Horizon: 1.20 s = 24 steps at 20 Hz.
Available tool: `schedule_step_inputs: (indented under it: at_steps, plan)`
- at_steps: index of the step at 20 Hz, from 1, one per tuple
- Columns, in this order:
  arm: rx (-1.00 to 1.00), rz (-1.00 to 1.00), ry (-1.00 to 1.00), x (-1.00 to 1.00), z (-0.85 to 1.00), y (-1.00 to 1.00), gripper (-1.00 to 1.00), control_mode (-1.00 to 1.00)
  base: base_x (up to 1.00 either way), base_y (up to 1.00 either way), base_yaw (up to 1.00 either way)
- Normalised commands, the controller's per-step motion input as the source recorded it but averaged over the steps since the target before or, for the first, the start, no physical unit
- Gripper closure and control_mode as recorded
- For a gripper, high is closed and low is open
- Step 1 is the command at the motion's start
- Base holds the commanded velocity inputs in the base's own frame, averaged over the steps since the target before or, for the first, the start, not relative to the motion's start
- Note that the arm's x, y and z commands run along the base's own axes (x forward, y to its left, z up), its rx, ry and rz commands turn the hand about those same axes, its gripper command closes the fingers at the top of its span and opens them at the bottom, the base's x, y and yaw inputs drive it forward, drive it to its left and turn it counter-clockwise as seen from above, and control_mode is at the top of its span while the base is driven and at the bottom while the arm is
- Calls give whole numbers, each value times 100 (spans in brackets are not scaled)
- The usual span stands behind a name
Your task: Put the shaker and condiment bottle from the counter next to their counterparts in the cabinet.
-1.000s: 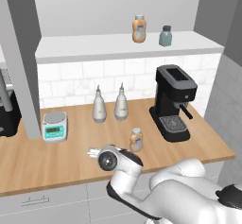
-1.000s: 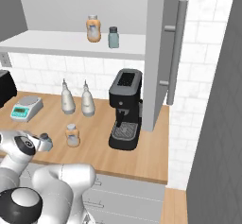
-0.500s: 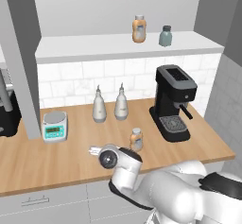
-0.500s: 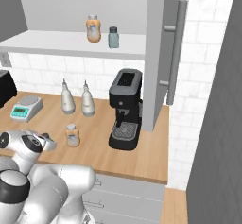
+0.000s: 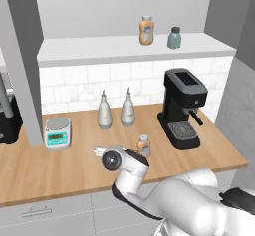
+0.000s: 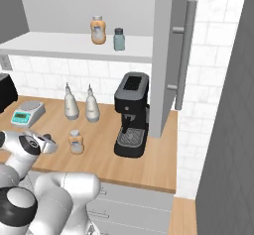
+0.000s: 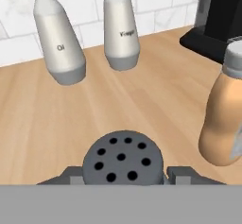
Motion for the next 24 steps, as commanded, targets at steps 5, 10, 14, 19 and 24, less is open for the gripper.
schedule_step_inputs:
  at_steps: [5,10,14,19,24]
  plan:
    - [3,-6,0,0,58,-11,100,-100,0,0,0]
    - [4,-6,0,0,62,-10,100,-100,0,0,0]
    - [1,-7,0,0,70,-1,100,-100,0,0,0]
    - [1,-5,-2,-2,64,-3,100,-100,0,0,0]
    - [0,-5,-12,-3,55,-10,100,-100,0,0,0]
